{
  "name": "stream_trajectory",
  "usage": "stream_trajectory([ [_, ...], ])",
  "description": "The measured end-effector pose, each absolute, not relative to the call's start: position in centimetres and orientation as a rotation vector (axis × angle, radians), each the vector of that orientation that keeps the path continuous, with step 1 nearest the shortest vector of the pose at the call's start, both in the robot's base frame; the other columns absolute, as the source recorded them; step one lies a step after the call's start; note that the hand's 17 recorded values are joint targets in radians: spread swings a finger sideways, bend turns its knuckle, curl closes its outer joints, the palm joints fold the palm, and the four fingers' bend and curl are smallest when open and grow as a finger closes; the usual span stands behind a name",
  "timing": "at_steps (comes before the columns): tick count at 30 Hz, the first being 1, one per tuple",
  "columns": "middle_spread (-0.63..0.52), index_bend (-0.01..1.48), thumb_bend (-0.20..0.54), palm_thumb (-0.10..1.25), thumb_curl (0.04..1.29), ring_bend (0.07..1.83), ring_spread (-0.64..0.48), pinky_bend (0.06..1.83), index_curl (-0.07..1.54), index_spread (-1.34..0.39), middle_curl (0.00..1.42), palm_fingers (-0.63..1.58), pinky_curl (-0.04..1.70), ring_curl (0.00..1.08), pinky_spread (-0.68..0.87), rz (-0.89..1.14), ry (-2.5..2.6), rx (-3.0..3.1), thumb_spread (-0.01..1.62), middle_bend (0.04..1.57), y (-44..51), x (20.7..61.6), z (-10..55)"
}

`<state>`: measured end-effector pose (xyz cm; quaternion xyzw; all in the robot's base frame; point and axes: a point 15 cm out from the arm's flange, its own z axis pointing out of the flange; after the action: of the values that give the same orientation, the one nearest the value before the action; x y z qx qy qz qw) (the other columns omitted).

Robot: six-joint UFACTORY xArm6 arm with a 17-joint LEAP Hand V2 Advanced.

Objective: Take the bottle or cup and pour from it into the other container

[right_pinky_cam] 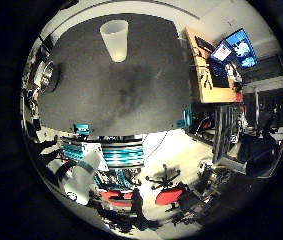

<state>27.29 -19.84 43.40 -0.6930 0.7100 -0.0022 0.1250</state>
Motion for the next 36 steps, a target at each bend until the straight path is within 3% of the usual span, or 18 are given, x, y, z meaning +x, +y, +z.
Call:
stream_trajectory([
  [19, -0.03, 0.15, -0.021, 0.86, 0.39, 0.32, 0.14, 0.32, 0.27, -0.33, 0.34, 0.29, 0.30, 0.24, 0.45, -0.007, 2.070, -2.013, 1.08, 0.25, -19.9, 27.4, 43.3],
  [26, 0.02, 0.13, -0.039, 0.63, 0.33, 0.36, 0.16, 0.43, 0.24, -0.29, 0.34, 0.19, 0.32, 0.25, 0.44, 0.061, 2.062, -1.895, 1.05, 0.26, -21.9, 29.2, 41.1],
  [36, 0.04, 0.14, -0.025, 0.56, 0.30, 0.40, 0.16, 0.50, 0.24, -0.27, 0.34, 0.17, 0.32, 0.25, 0.44, -0.037, 2.057, -1.682, 1.03, 0.27, -27.6, 32.7, 39.5],
])
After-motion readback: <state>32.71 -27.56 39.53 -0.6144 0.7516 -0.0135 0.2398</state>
